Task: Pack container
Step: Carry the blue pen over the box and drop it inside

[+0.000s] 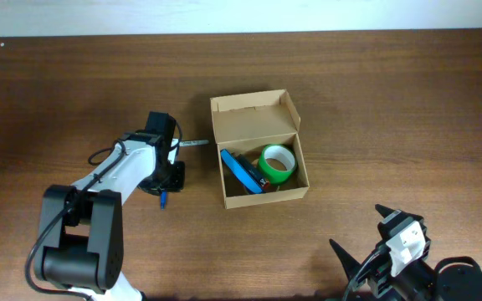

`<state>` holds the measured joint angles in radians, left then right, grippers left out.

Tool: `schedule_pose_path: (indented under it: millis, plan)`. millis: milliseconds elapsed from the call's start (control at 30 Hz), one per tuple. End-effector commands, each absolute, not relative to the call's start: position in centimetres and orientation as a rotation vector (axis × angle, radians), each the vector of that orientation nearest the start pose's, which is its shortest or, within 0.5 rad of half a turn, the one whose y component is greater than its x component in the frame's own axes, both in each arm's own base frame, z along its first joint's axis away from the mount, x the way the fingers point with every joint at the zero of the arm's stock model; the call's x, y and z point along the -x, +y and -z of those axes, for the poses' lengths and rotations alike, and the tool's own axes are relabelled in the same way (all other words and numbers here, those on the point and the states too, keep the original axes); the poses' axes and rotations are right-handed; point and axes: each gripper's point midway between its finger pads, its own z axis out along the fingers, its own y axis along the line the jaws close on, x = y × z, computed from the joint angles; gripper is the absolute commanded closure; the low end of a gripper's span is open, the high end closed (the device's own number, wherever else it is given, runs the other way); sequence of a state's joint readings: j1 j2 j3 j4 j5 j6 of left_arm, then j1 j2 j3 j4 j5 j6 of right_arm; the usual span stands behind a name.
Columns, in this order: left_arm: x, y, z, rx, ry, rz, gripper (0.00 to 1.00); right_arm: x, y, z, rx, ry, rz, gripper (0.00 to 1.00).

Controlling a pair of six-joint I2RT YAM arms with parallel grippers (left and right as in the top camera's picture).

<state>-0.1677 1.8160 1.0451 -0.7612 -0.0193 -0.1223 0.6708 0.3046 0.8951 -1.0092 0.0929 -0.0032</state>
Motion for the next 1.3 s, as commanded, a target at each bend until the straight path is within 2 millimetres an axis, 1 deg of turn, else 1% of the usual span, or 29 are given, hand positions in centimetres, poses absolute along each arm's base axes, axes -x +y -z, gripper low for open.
schedule_pose_path:
  millis: [0, 33, 100, 133, 233, 333, 467, 533, 633, 733, 833, 900, 933, 1000, 1100, 1167, 1267]
  plan:
    - [-30.0, -5.3, 1.3, -0.078, 3.134, 0.020, 0.76, -13.8, 8.6, -28.0, 0.587, 1.909, -0.328, 0.01]
    - [-30.0, -5.3, 1.3, -0.066, 3.134, 0.020, 0.80, -13.8, 8.6, -28.0, 0.587, 1.909, -0.328, 0.01]
    - [-30.2, -5.3, 1.2, -0.036, 3.130, 0.022, 0.94, -13.8, 8.6, -28.0, 0.587, 1.909, -0.328, 0.01]
    - [-30.2, -5.4, 1.2, -0.016, 3.127, 0.023, 0.98, -13.8, 8.6, -28.0, 0.587, 1.909, -0.328, 0.01]
    - [-30.6, -5.4, 0.9, 0.073, 3.106, 0.030, 0.98, -13.8, 8.6, -28.0, 0.587, 1.909, -0.328, 0.01]
    - [-31.1, -5.5, -0.2, 0.176, 3.064, 0.046, 0.98, -13.8, 8.6, -28.0, 0.587, 1.909, -0.328, 0.01]
    - [-32.4, -6.3, -3.3, 0.293, 2.949, 0.121, 0.98, -13.8, 8.6, -28.0, 0.587, 1.909, -0.328, 0.01]
    - [-33.4, -7.3, -5.8, 0.318, 2.859, 0.179, 0.98, -13.8, 8.6, -28.0, 0.587, 1.909, -0.328, 0.01]
    - [-34.5, -9.0, -9.9, 0.311, 2.726, 0.243, 0.98, -13.8, 8.6, -28.0, 0.587, 1.909, -0.328, 0.01]
    - [-35.4, -10.4, -14.1, 0.357, 2.600, 0.277, 0.98, -13.8, 8.6, -28.0, 0.587, 1.909, -0.328, 0.01]
    - [-36.0, -12.5, -17.7, 0.454, 2.496, 0.344, 0.98, -13.8, 8.6, -28.0, 0.587, 1.909, -0.328, 0.01]
    - [-36.3, -14.5, -19.5, 0.542, 2.437, 0.404, 0.98, -13.8, 8.6, -28.0, 0.587, 1.909, -0.328, 0.01]
    - [-36.3, -15.9, -20.4, 0.631, 2.396, 0.441, 0.98, -13.8, 8.6, -28.0, 0.587, 1.909, -0.328, 0.01]
    - [-36.3, -17.6, -21.2, 0.742, 2.347, 0.484, 0.98, -13.8, 8.6, -28.0, 0.587, 1.909, -0.328, 0.01]
    - [-36.1, -20.2, -21.5, 0.892, 2.286, 0.539, 0.98, -13.8, 8.6, -28.0, 0.587, 1.909, -0.328, 0.01]
    - [-35.9, -22.2, -21.5, 0.965, 2.261, 0.576, 0.98, -13.8, 8.6, -28.0, 0.587, 1.909, -0.328, 0.01]
    - [-35.6, -24.6, -21.0, 1.082, 2.232, 0.627, 0.98, -13.8, 8.6, -28.0, 0.587, 1.909, -0.328, 0.01]
